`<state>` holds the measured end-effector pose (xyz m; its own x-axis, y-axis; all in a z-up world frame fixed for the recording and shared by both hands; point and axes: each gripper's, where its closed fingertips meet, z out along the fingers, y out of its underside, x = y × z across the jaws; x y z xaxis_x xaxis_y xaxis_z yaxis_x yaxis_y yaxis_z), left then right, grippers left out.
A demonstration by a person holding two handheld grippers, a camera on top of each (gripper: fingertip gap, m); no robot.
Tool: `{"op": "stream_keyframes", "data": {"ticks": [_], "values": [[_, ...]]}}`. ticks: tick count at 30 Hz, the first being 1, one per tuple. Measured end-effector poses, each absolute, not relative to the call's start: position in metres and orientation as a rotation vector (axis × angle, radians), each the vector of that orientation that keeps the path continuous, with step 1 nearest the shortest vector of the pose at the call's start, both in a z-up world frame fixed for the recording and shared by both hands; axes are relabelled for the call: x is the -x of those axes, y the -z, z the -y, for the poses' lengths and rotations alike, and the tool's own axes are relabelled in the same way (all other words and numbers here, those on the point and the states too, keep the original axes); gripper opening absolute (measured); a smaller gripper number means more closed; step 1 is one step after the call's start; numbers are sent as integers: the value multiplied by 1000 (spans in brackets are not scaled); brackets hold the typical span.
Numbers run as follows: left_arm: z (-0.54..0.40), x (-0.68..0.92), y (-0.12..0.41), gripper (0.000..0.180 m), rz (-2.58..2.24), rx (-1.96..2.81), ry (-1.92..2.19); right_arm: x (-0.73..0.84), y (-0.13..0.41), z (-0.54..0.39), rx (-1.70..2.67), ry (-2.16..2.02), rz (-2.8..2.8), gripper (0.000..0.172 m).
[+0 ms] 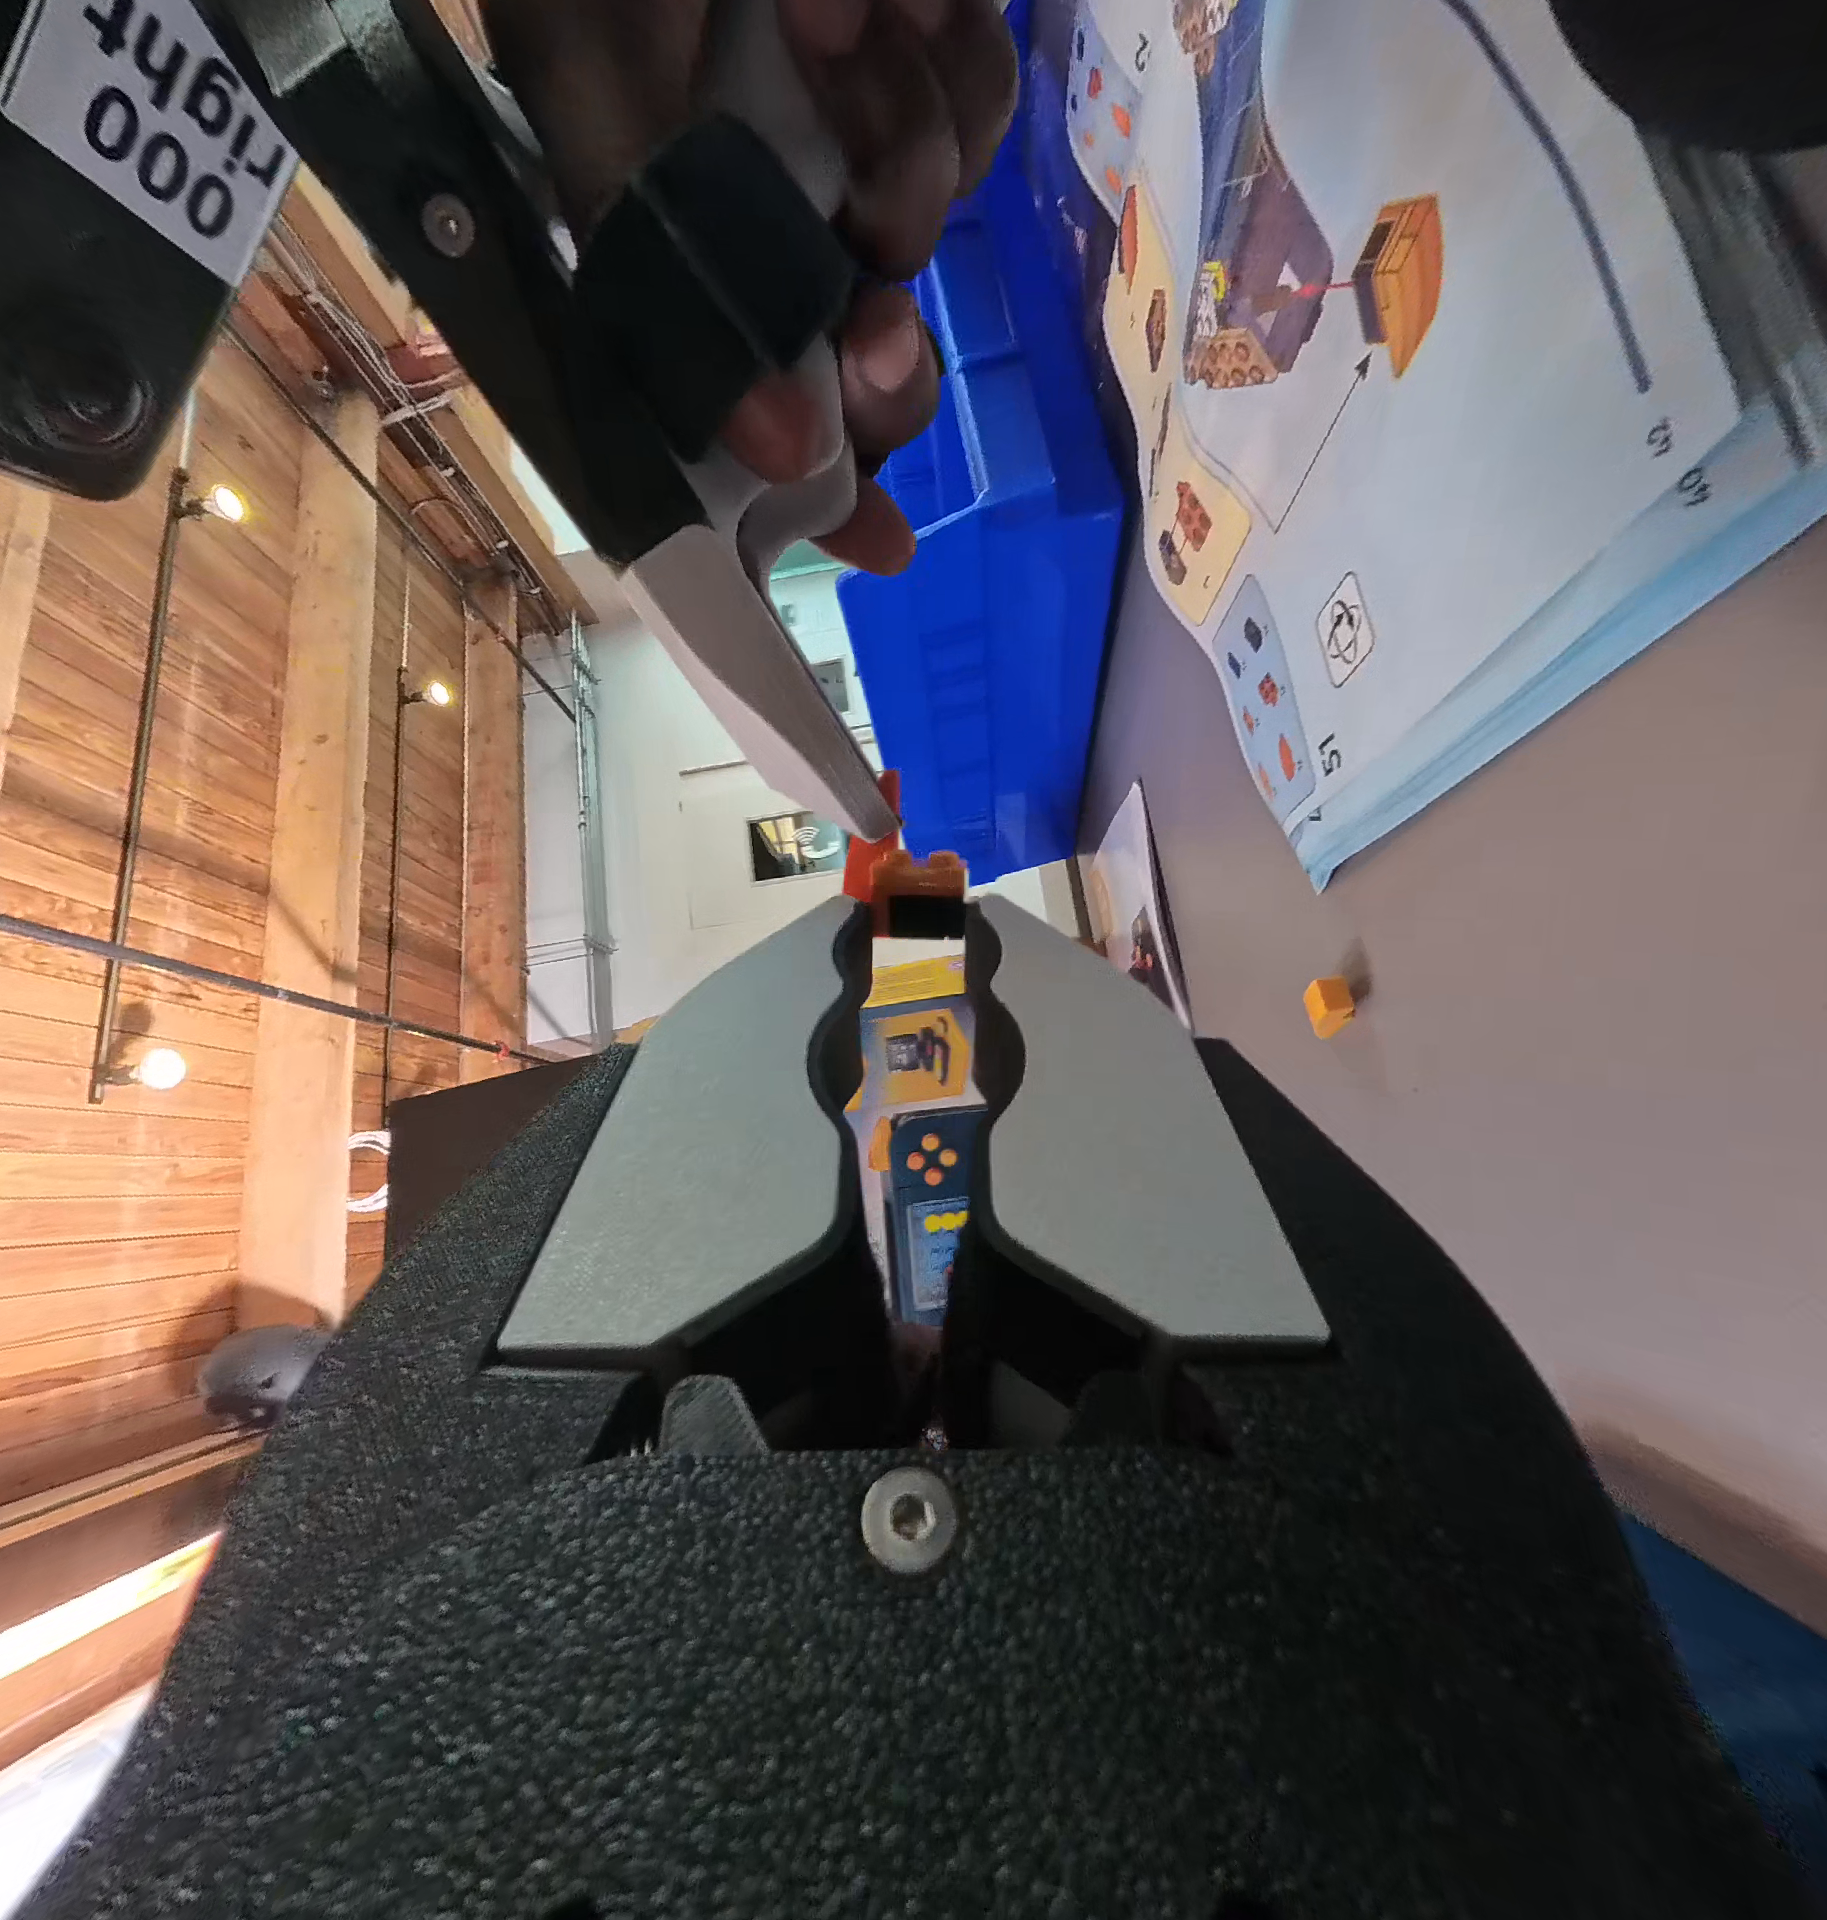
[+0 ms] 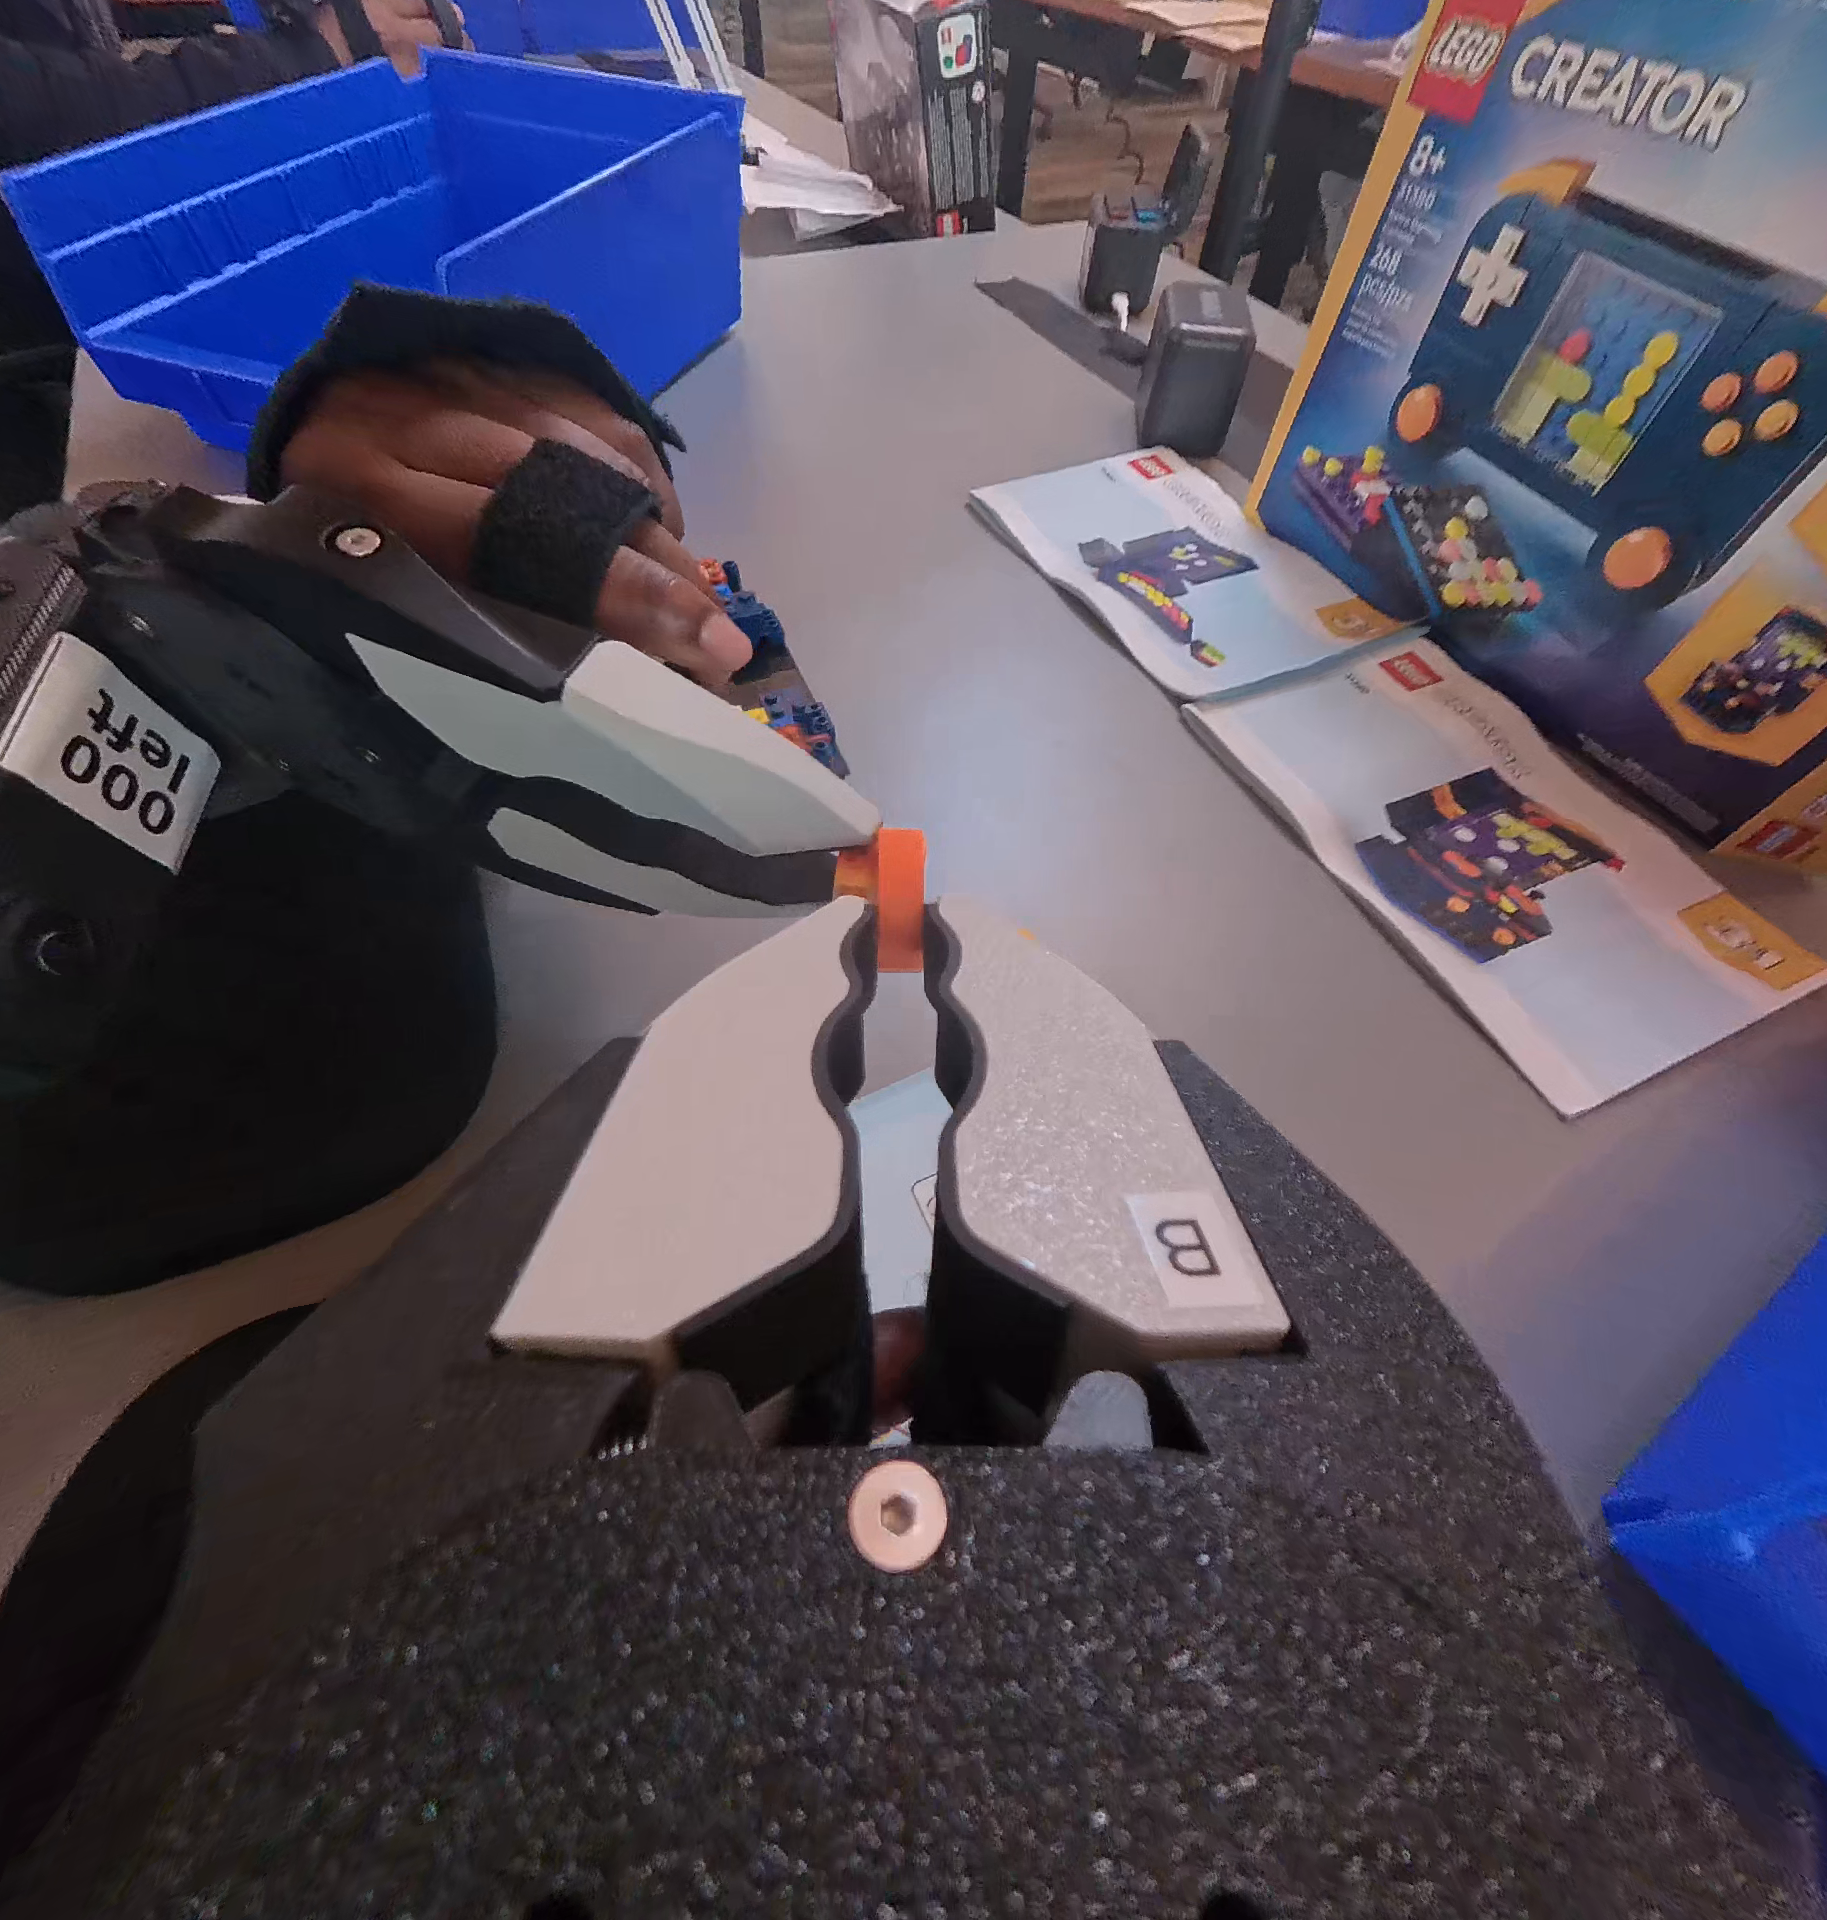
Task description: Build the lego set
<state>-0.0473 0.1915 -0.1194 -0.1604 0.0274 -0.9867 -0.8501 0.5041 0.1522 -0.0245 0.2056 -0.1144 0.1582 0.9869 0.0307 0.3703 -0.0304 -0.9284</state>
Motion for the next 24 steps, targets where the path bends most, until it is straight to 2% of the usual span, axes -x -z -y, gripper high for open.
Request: {"op": "stream_keyframes", "data": {"ticks": [5,12,24], "values": [[-194,48,116,16,-1439,876,-716,25,110,-209,1571,-981,1266,7],[-202,61,80,16,-976,1175,-205,25,72,-223,1420,-1133,874,7],[-206,63,81,16,-860,1281,-82,34,75,-220,1437,-1231,810,7]]}}
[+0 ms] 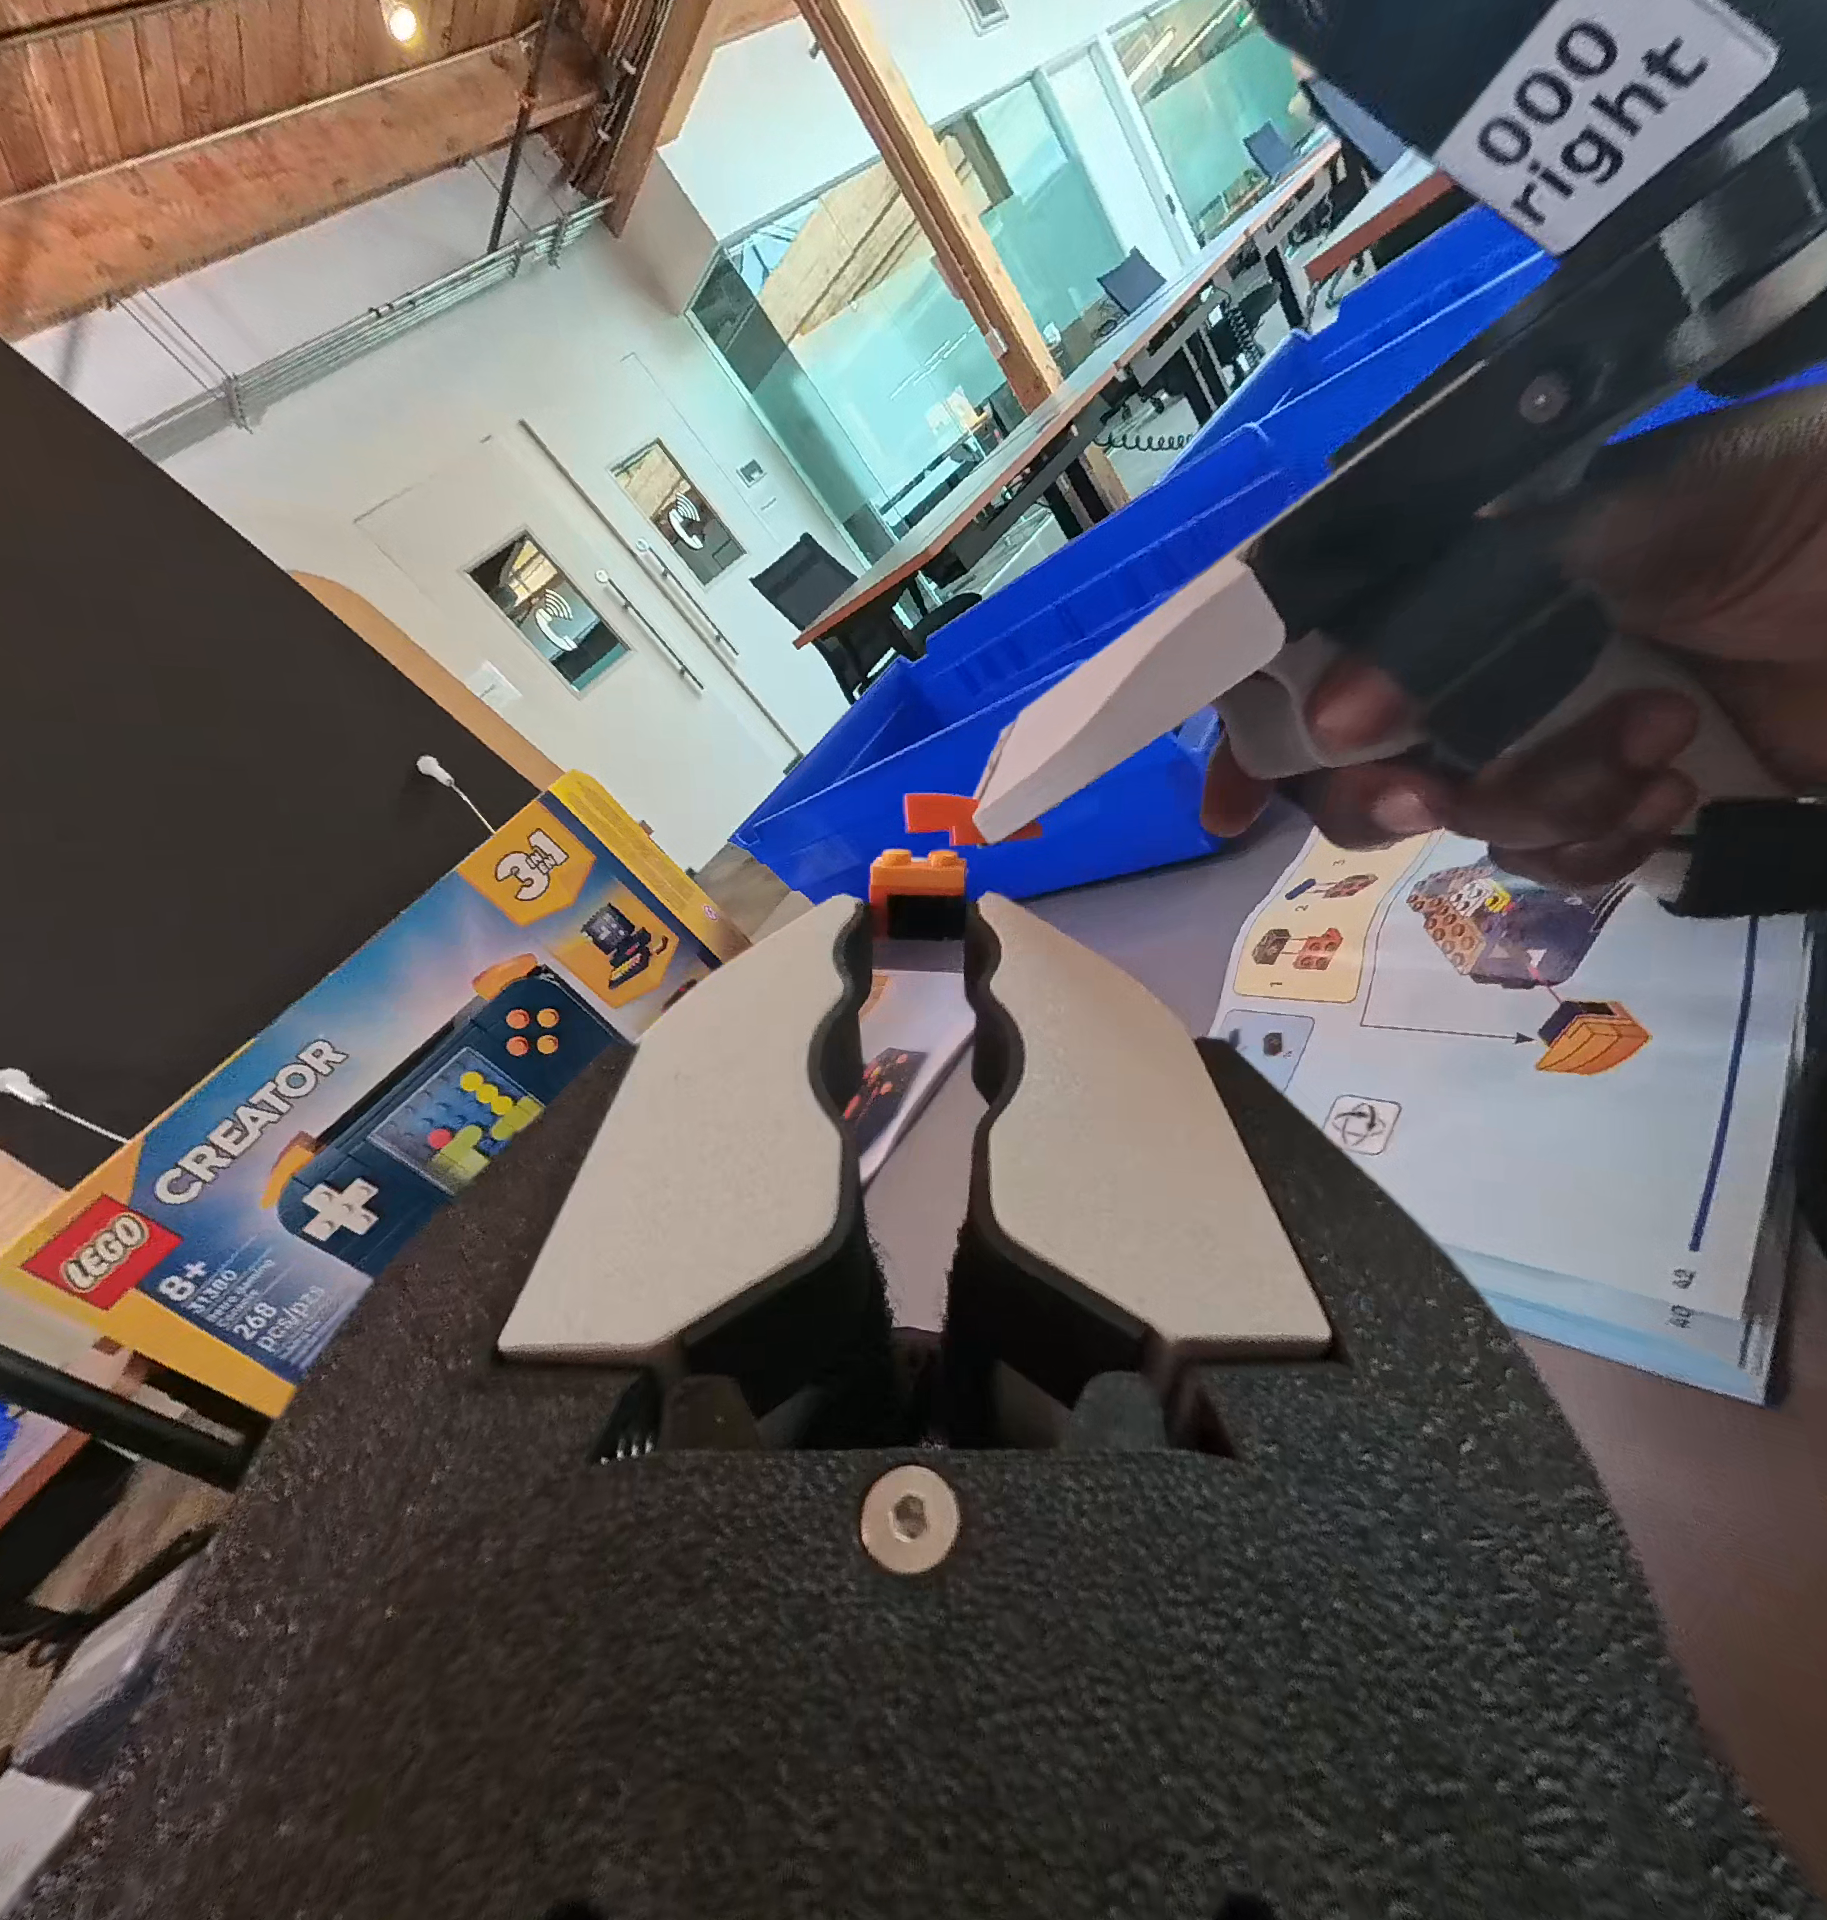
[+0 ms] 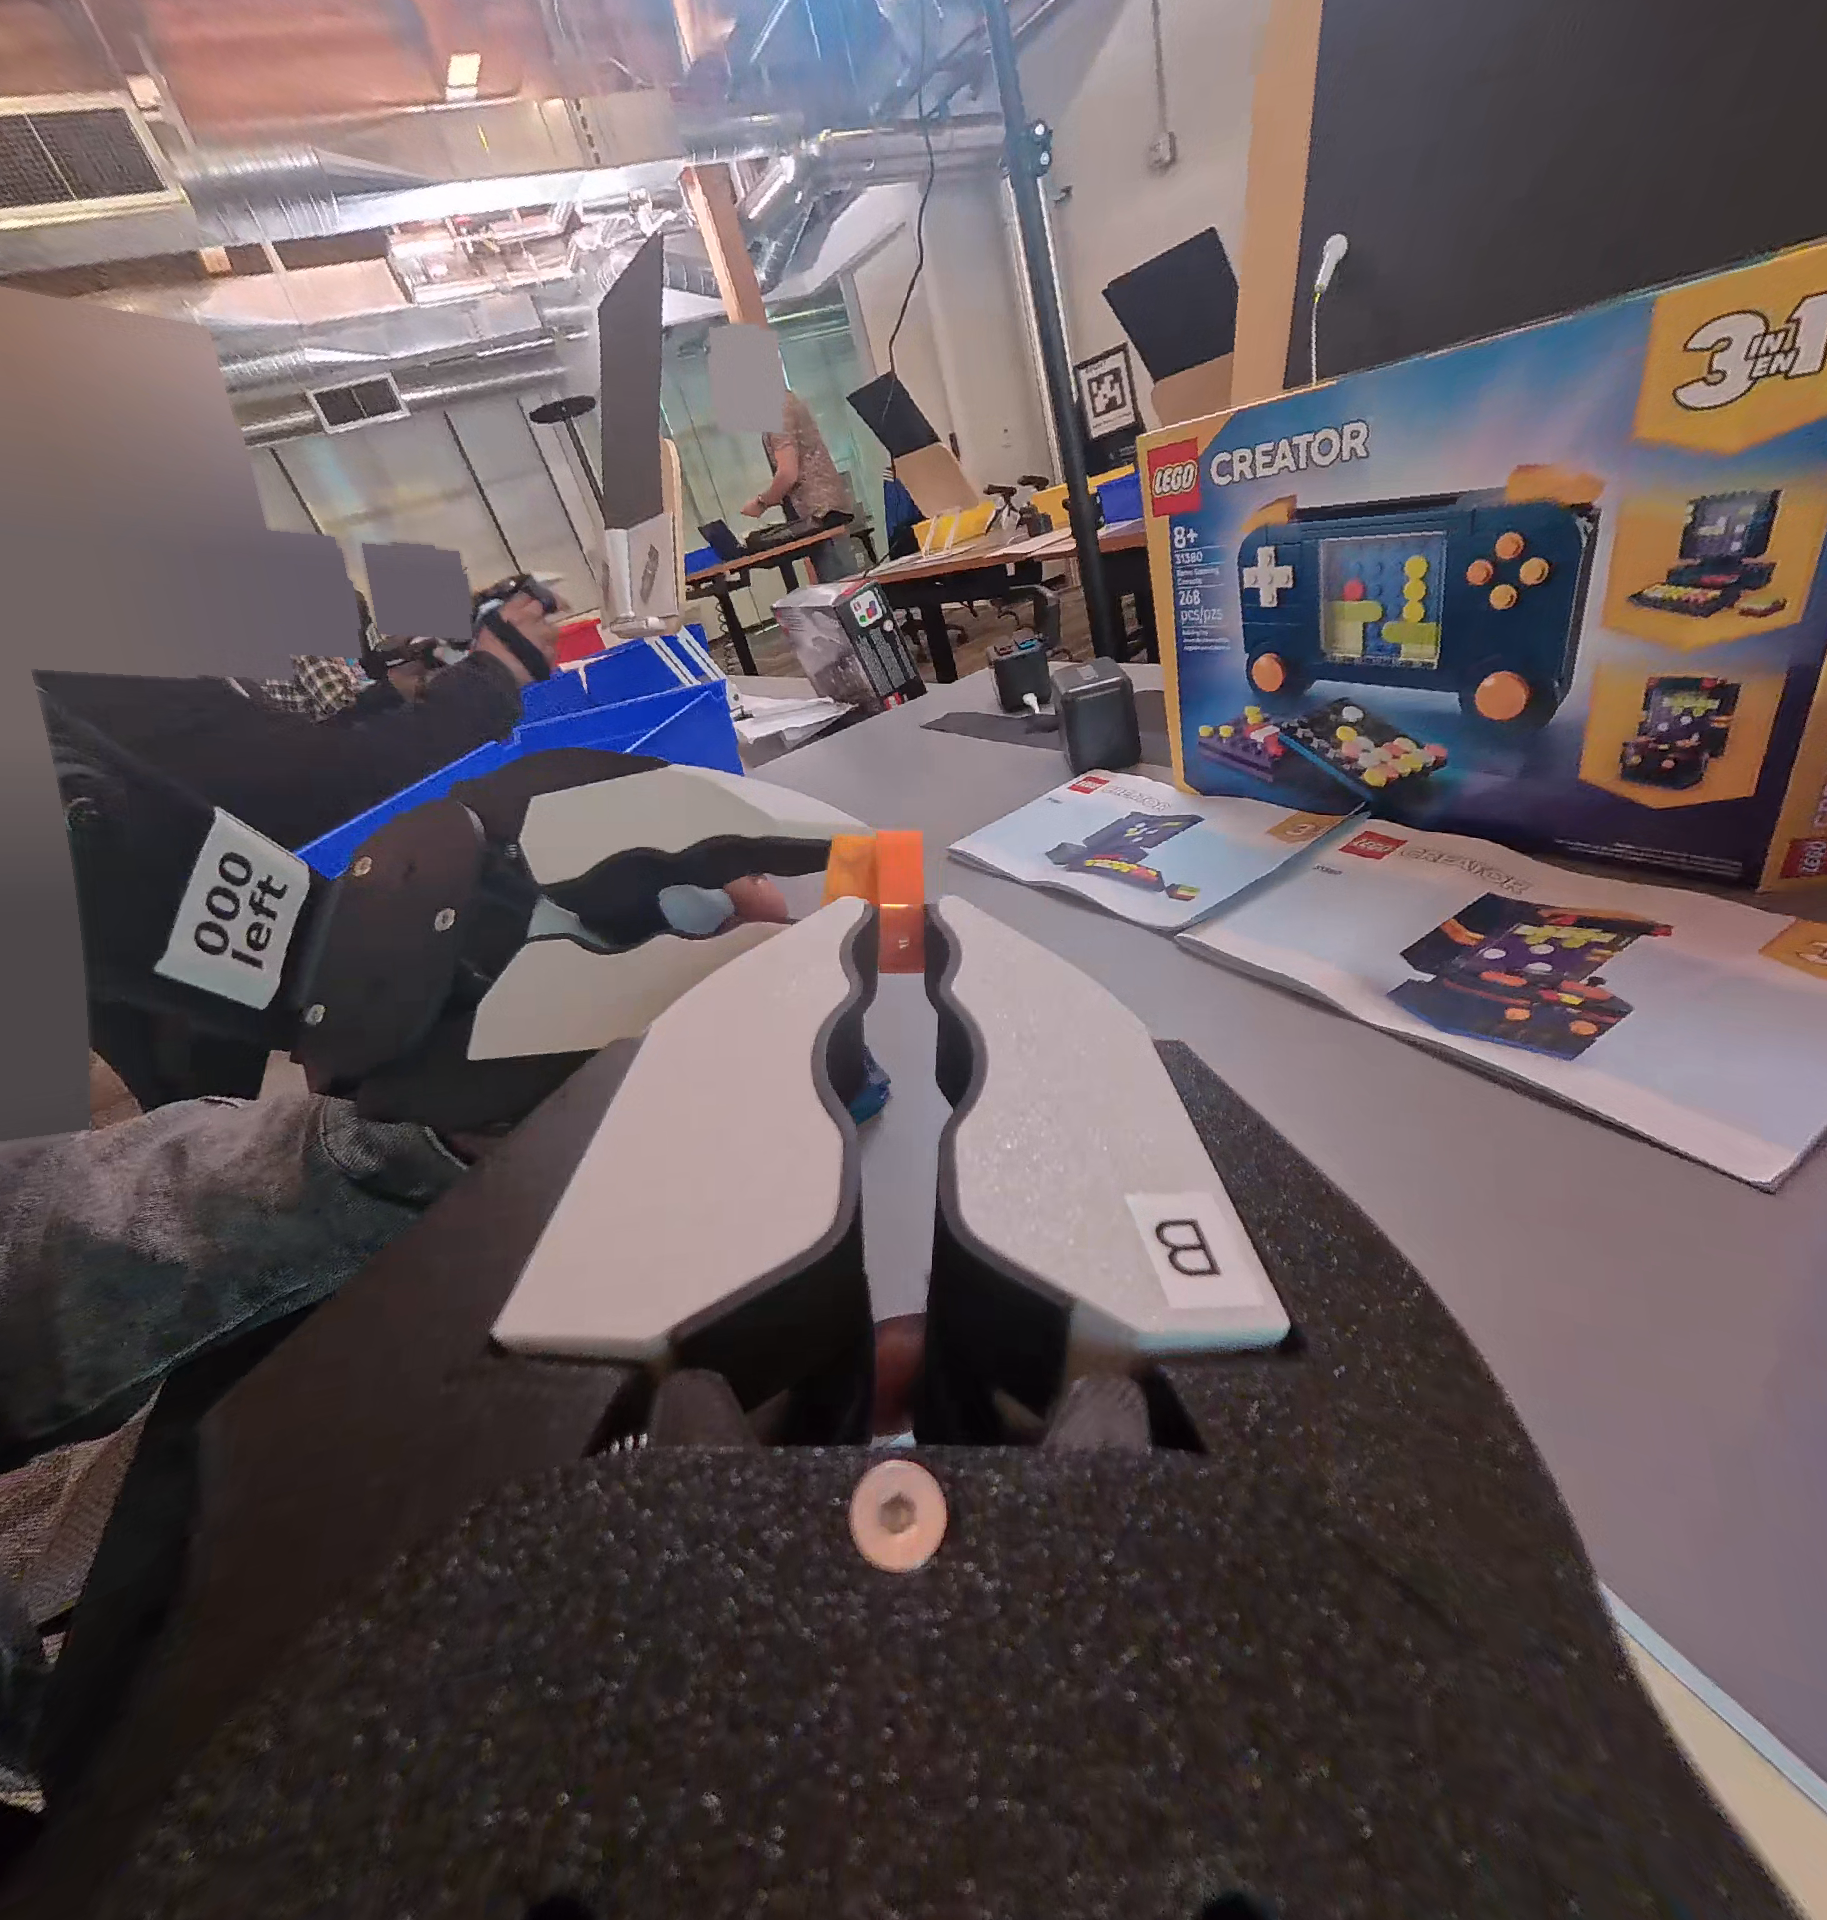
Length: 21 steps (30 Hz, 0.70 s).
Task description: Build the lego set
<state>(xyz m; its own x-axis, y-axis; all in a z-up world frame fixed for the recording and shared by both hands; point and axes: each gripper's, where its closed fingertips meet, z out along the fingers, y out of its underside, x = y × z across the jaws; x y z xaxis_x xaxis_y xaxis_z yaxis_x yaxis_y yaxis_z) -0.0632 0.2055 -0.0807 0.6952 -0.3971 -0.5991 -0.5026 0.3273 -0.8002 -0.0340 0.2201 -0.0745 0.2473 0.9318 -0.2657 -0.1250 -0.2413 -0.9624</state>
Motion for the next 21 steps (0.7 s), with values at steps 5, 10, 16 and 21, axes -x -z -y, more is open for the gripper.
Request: {"op": "stream_keyframes", "data": {"ticks": [5,10,16,21], "values": [[-206,65,80,16,-830,1297,-70,36,78,-220,1425,-1128,855,7],[-207,66,81,16,-844,1294,-130,37,79,-220,1419,-1072,879,7],[-208,66,83,16,-860,1292,-171,38,81,-220,1433,-1082,869,7],[-209,67,84,16,-858,1303,-208,39,84,-222,1449,-1082,854,7]]}}
